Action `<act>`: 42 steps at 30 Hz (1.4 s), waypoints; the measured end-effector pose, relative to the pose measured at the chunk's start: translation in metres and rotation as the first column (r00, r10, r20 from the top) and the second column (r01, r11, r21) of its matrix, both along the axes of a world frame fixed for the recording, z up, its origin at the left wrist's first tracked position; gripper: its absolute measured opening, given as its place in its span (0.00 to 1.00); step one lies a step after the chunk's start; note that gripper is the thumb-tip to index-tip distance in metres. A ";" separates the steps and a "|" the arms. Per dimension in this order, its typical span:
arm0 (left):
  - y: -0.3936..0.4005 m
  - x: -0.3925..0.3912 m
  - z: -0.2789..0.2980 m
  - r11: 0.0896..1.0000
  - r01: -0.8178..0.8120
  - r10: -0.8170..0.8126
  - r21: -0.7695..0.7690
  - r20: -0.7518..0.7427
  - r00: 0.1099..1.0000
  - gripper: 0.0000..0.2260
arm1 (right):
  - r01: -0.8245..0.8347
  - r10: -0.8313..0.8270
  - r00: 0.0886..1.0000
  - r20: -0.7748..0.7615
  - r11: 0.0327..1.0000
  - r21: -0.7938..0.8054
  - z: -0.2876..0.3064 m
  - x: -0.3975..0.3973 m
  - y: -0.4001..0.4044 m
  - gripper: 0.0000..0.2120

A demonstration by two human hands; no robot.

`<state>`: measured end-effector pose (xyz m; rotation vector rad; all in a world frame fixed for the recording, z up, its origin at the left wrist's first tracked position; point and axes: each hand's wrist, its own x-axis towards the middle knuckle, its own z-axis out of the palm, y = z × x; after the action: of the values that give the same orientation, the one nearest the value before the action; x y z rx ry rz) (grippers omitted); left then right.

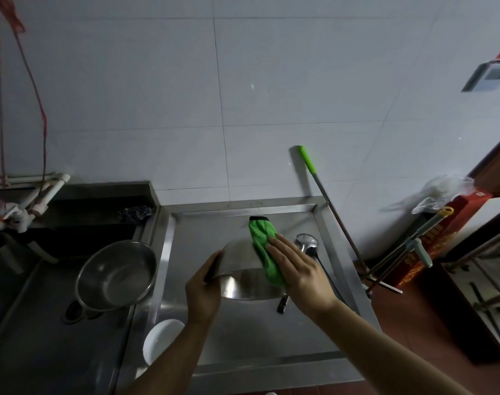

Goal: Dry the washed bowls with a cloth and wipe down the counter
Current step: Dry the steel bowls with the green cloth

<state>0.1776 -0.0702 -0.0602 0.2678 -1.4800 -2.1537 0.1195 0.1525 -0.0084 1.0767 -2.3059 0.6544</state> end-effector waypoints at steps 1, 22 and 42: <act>0.001 0.001 -0.001 0.995 -0.040 0.044 -0.089 0.042 0.998 0.28 | -0.003 0.003 1.000 0.006 1.000 0.004 -0.001 -0.001 -0.001 0.23; 0.009 -0.012 0.010 0.441 -0.063 0.115 -0.895 -0.013 0.993 0.16 | -0.022 0.015 1.000 0.027 0.965 0.261 0.006 0.018 -0.032 0.30; -0.017 -0.016 0.014 0.846 0.005 -0.461 0.533 0.728 0.507 0.16 | 0.068 -0.075 0.990 0.122 0.996 0.065 -0.029 -0.014 0.000 0.33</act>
<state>0.1616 -0.0874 -0.0457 1.5858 -1.4260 -2.7838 0.1059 0.1520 -0.0369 1.0003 -2.4731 0.6436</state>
